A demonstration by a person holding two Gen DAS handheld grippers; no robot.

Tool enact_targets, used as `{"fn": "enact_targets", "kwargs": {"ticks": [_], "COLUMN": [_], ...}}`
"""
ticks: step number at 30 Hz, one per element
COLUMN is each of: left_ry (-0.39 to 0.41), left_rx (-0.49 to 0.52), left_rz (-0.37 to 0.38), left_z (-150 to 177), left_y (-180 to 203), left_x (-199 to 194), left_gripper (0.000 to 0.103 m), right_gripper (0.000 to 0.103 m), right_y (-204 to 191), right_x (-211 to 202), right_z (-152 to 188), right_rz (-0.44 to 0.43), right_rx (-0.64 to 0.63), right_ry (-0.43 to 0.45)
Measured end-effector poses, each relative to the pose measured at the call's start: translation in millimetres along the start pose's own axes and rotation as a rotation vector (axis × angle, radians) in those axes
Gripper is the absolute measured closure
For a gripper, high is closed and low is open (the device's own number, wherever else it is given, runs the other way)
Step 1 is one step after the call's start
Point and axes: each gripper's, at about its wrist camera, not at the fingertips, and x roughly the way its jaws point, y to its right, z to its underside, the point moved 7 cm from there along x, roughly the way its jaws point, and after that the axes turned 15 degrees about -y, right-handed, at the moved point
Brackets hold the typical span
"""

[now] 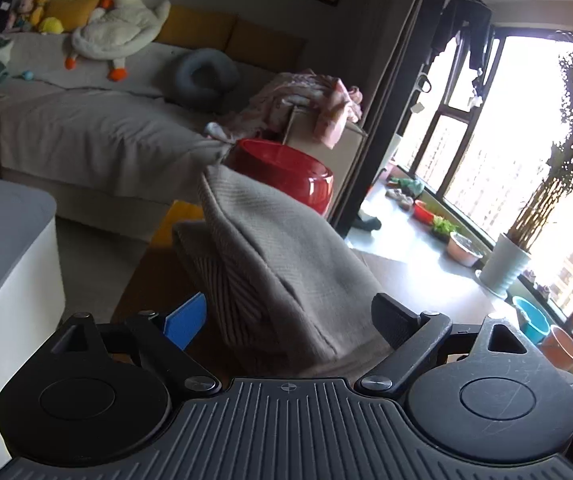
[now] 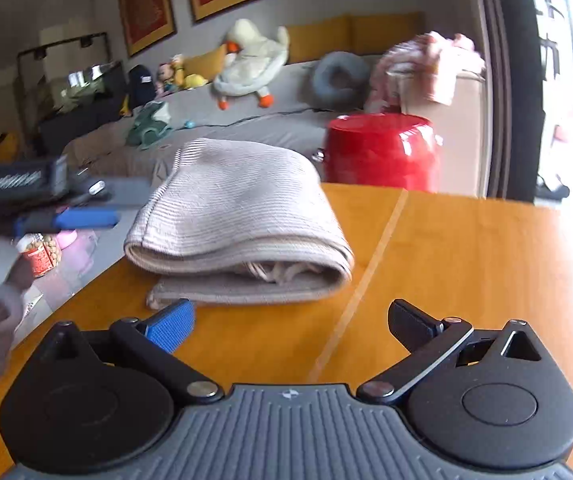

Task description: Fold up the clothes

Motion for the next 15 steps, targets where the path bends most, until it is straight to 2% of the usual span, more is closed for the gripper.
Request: {"fn": "enact_targets", "kwargs": {"ticks": [3,6,9,12,15], "left_ry": [-0.019,-0.047,-0.123,-0.169,-0.162], "left_rx": [-0.012,0.019,0.023,0.006,0.029], "left_rz": [-0.056,-0.122,-0.172,-0.225,-0.304], "left_z": [43,76,99,113,121], "left_y": [22,43,55,55,56], "left_x": [-14,-17,-13,-11,-11], "left_gripper": [0.002,0.000,0.000,0.000,0.000], "right_gripper": [0.000,0.000,0.000,0.000,0.000], "right_y": [12,24,32,36,37], "right_x": [-18,-28,-40,-47,-48], "right_z": [23,46,63,74,76], "right_rz": [0.049,0.168,0.284,0.293,0.289], "right_rx": [0.035,0.079,0.075,0.081,0.077], "right_ry": [-0.045,-0.129,-0.164,-0.165,-0.162]}}
